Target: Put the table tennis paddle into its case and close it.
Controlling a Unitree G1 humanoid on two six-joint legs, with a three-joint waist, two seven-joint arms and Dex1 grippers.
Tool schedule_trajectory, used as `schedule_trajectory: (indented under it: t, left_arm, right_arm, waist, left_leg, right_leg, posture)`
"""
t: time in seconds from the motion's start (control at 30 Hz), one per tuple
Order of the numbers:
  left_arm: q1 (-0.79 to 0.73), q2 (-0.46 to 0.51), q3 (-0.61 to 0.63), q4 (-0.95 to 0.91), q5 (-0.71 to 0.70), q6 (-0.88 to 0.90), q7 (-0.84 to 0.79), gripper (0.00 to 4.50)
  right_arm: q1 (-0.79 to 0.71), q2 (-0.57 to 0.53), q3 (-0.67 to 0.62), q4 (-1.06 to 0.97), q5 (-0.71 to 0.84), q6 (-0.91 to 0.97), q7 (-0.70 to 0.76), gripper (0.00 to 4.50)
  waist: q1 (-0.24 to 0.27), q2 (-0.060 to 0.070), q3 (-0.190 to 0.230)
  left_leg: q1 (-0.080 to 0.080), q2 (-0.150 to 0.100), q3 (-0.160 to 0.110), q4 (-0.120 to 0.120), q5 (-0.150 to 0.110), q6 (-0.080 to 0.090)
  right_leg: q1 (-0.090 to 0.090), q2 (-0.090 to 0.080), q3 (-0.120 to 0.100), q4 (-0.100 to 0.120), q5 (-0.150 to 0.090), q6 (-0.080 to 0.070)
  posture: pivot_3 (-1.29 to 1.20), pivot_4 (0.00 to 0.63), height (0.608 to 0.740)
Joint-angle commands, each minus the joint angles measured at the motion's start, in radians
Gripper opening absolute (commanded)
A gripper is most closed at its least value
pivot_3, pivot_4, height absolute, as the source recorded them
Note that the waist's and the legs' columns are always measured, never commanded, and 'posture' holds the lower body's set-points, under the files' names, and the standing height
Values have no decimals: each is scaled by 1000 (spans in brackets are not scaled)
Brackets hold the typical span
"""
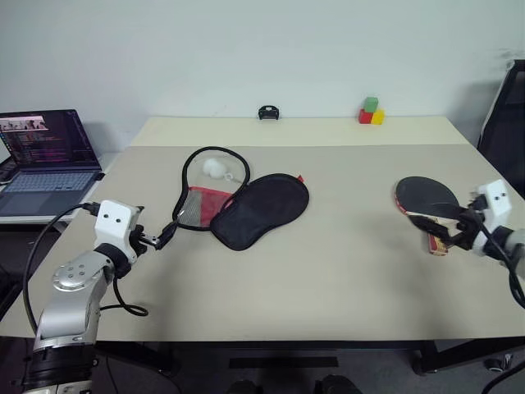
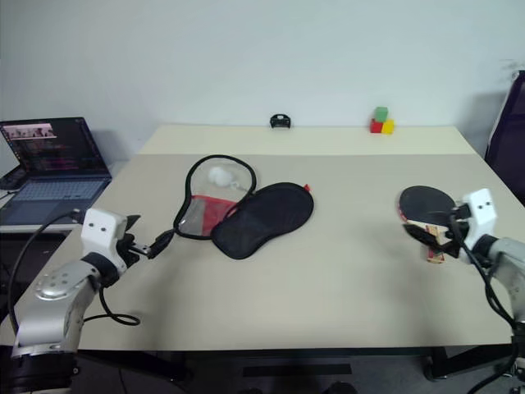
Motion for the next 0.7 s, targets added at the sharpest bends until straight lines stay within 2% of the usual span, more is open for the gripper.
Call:
schedule_trajectory:
  t: [0.03, 0.17, 0.43, 0.6, 0.7]
  left_arm:
    - [-62, 39, -11, 2, -18, -19, -74, 4500]
    - [-109, 59, -27, 33, -27, -12, -139, 4500]
    - [-124, 82, -27, 29, -31, 23, -166, 4500]
    - [-63, 109, -56, -19, -66, 81, -263, 4500]
    - [-26, 108, -65, -58, -113, 144, -317, 4500]
  right_arm:
    - [-22, 59, 66, -163, 65, 107, -38, 4463]
    - [-64, 177, 173, -246, 92, 222, -112, 4463]
    - [-200, 433, 316, -147, 41, 248, -246, 4463]
    - [-213, 463, 344, -154, 21, 234, -245, 4463]
    - [-208, 443, 332, -184, 30, 239, -228, 4463]
  waist:
    - [3, -2, 1]
    - [1, -4, 2]
    - [-4, -4, 2]
    - [-2, -4, 2]
    - [-1, -5, 2]
  left_leg:
    - [-1, 0, 0, 0, 0, 0]
    - [-1, 1, -2, 0, 0, 0]
    - [-2, 1, -1, -1, 0, -1]
    - [-4, 0, -1, -1, -1, -2]
    - [-10, 0, -2, 0, -1, -2]
  right_leg:
    - [-1, 0, 0, 0, 0, 0]
    - [-1, 1, -1, 1, 0, 0]
    - [-4, 1, -1, 1, 0, -1]
    - [-5, 0, -1, -1, 0, -1]
    - [-10, 0, -1, 1, 0, -1]
  posture:
    - [0, 150, 740]
    - [0, 150, 740]
    - [0, 150, 740]
    - [0, 150, 740]
    - [0, 150, 740]
